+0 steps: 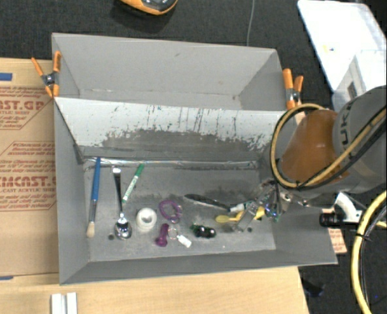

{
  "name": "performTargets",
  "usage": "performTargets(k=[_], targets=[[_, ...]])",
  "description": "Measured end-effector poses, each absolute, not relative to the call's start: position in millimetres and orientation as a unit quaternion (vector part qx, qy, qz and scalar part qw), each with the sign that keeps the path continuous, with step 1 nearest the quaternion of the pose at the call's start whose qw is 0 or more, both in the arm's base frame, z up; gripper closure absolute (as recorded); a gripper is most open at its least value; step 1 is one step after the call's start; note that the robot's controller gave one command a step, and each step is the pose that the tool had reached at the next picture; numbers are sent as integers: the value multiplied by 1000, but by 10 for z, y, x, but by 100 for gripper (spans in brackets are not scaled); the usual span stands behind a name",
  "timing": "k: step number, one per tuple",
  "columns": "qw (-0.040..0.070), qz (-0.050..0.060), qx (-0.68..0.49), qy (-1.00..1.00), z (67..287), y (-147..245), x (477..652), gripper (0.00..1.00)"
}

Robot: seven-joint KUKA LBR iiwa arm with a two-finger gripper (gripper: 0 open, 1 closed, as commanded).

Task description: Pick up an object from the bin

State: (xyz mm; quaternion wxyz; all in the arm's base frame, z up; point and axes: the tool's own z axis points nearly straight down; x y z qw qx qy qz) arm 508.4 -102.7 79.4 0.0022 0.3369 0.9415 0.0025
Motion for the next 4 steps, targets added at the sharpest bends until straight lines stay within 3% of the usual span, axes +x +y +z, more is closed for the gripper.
performTargets(k=[1, 2, 3, 4], targets=[[3, 3, 449, 894, 1268, -1484, 5572, 0], [3, 2, 448, 894, 1265, -1489, 5563, 0], [7, 2, 424, 906, 767, -926, 5715, 0], [6, 1, 440, 898, 725, -868, 5143, 0]])
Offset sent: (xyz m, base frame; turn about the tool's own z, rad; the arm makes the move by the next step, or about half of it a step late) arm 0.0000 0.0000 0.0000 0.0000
